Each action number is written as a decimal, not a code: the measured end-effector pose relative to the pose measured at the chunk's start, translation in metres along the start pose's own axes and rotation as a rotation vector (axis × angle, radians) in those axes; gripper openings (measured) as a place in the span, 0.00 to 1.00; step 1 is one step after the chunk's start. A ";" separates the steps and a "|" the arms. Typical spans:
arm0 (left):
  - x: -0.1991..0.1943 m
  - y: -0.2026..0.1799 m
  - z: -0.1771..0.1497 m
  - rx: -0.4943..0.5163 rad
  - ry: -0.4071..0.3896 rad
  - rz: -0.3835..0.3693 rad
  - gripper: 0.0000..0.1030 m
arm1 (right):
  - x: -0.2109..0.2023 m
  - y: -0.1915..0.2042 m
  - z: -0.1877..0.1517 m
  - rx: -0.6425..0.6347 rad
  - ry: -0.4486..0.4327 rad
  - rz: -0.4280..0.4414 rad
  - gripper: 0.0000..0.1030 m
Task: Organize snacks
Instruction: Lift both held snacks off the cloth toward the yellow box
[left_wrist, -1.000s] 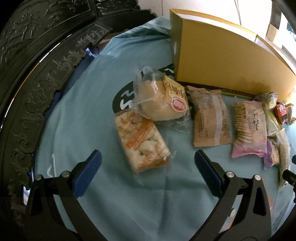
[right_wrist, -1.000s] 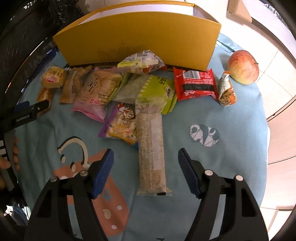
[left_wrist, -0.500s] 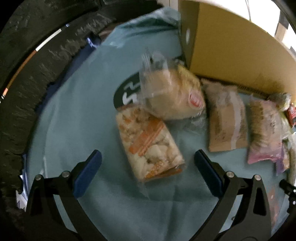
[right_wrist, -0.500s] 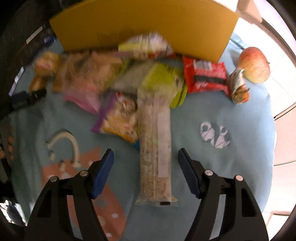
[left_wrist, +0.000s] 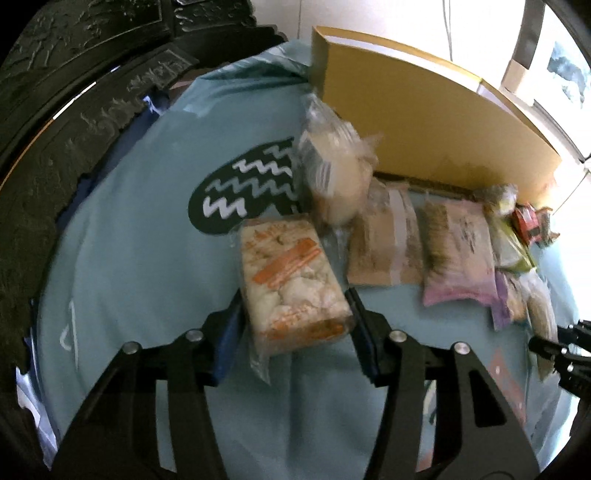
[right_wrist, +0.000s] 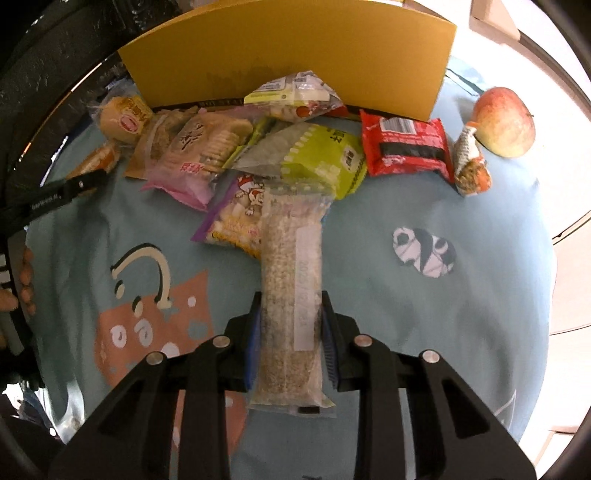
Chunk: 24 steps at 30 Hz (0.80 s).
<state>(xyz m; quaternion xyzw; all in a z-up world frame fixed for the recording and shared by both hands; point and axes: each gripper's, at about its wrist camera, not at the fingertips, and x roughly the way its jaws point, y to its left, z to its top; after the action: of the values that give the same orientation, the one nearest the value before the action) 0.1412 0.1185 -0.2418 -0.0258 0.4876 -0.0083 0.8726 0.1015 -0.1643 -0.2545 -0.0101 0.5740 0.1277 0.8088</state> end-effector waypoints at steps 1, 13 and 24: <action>-0.002 -0.001 -0.003 -0.001 0.007 -0.002 0.52 | -0.002 -0.002 -0.002 0.008 -0.004 0.006 0.28; -0.048 -0.038 -0.022 0.086 -0.048 -0.084 0.51 | -0.056 -0.012 -0.019 0.091 -0.089 0.070 0.28; -0.110 -0.077 -0.009 0.158 -0.167 -0.180 0.51 | -0.117 -0.022 -0.018 0.111 -0.218 0.100 0.28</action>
<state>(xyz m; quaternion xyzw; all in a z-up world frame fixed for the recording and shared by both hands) 0.0764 0.0455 -0.1489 -0.0011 0.4069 -0.1229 0.9052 0.0532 -0.2115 -0.1544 0.0772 0.4887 0.1364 0.8583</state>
